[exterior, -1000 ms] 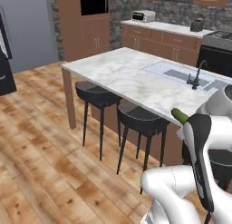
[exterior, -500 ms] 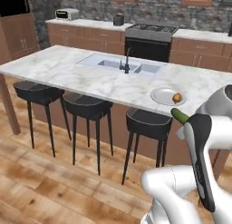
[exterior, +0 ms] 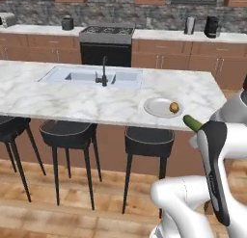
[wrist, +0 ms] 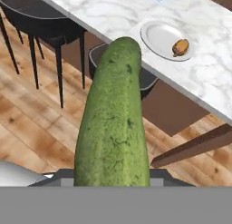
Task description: Take the cheese, chicken drumstick, and cucumber from the fridge and place them on the plate on the dining counter to create an appetizer plate.
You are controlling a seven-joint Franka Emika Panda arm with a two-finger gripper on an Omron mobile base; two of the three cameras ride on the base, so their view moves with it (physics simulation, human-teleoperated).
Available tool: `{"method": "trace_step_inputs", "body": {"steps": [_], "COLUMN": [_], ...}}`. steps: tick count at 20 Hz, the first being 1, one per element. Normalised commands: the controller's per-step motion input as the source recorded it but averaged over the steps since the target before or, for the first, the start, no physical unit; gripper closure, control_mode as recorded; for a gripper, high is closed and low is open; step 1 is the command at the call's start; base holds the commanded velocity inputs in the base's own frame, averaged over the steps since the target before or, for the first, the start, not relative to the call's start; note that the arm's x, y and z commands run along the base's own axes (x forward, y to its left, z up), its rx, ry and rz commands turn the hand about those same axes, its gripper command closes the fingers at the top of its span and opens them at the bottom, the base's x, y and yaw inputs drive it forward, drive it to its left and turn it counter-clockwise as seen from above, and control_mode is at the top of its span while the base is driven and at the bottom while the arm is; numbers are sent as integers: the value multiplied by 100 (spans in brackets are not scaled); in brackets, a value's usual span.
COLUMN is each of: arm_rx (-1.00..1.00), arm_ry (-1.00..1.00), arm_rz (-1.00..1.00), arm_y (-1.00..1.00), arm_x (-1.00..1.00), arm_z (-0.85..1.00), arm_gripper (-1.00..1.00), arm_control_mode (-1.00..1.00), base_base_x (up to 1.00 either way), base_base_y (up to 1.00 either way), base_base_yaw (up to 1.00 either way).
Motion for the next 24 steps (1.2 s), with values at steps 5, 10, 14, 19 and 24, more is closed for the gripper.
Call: {"method": "trace_step_inputs", "body": {"steps": [5, 10, 14, 19, 24], "arm_rx": [0, 0, 0, 0, 0], "arm_ry": [0, 0, 0, 0, 0], "arm_rz": [0, 0, 0, 0, 0], "arm_y": [0, 0, 0, 0, 0], "arm_x": [0, 0, 0, 0, 0], "arm_z": [0, 0, 0, 0, 0], "arm_gripper": [100, 100, 100, 100, 100], "arm_control_mode": [100, 100, 100, 100, 100], "base_base_x": [98, 55, 31, 33, 49], "base_base_y": [90, 2, -5, 15, 39], "base_base_yaw": [-47, -46, -42, -33, -13]}}
